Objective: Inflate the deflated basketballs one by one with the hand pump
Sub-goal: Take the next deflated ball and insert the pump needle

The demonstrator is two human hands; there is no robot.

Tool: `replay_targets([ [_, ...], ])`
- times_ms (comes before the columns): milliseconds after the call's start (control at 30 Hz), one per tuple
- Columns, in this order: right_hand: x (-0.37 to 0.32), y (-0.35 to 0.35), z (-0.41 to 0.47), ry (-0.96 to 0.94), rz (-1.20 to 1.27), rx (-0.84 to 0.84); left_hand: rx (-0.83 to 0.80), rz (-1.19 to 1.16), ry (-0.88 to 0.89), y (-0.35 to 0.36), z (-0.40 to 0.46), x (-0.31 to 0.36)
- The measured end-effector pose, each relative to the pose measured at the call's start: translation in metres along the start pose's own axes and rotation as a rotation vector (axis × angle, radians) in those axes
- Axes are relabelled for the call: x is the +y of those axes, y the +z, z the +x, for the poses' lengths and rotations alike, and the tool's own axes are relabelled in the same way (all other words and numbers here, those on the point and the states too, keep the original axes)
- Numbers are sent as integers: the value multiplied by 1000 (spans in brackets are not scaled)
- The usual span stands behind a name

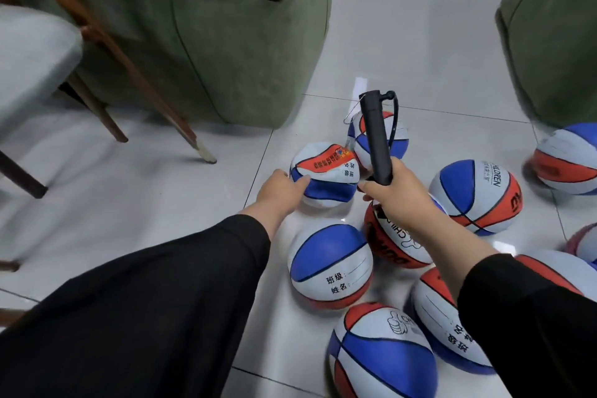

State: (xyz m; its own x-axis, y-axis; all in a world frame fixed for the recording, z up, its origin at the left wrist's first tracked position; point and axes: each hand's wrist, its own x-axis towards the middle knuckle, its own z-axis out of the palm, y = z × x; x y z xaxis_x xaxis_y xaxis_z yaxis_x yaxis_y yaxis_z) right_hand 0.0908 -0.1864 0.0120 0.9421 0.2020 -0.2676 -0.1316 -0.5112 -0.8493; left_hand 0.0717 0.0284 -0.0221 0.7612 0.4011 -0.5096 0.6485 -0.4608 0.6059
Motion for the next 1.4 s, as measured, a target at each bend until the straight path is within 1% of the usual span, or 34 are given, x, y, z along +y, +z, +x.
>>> replay_targets([
  [100, 7, -3, 15, 1, -28, -29, -40, -205, -163, 14, 28, 4],
  [233, 18, -6, 28, 12, -24, -29, -83, -381, -346, 30, 57, 6],
  [300, 21, -6, 31, 25, -19, -32, -132, -454, -434, 37, 63, 9],
  [400, 23, -2, 29, 39, 15, -58, -191, -495, -502, 49, 72, 10],
  [467, 24, 4, 20, 45, 54, -94, -171, -524, -494, 56, 78, 9],
  [600, 27, 23, -2, 42, 102, -134, -63, -639, -443, 57, 90, 0],
  [700, 23, 34, -11, 91, 186, -199, 33, -697, -430, 41, 90, -9],
  [767, 24, 40, -13, 111, 142, -226, 120, -700, -416, 25, 89, -18],
  [833, 26, 46, -13, 102, 108, -194, 186, -702, -380, 6, 85, -28],
  [900, 25, 53, -8, 98, 96, -124, 226, -705, -351, -15, 78, -38],
  [1000, 14, 59, 1, 66, 126, -9, 267, -714, -342, -44, 64, -52],
  [1100, 6, 61, 6, 10, 87, 70, 298, -731, -344, -64, 52, -70],
  [1267, 5, 66, 0, -8, 8, -9, 338, -726, -375, -82, 30, -107],
  [1400, 5, 74, 4, -29, -87, -19, 329, -650, -391, -80, 15, -132],
])
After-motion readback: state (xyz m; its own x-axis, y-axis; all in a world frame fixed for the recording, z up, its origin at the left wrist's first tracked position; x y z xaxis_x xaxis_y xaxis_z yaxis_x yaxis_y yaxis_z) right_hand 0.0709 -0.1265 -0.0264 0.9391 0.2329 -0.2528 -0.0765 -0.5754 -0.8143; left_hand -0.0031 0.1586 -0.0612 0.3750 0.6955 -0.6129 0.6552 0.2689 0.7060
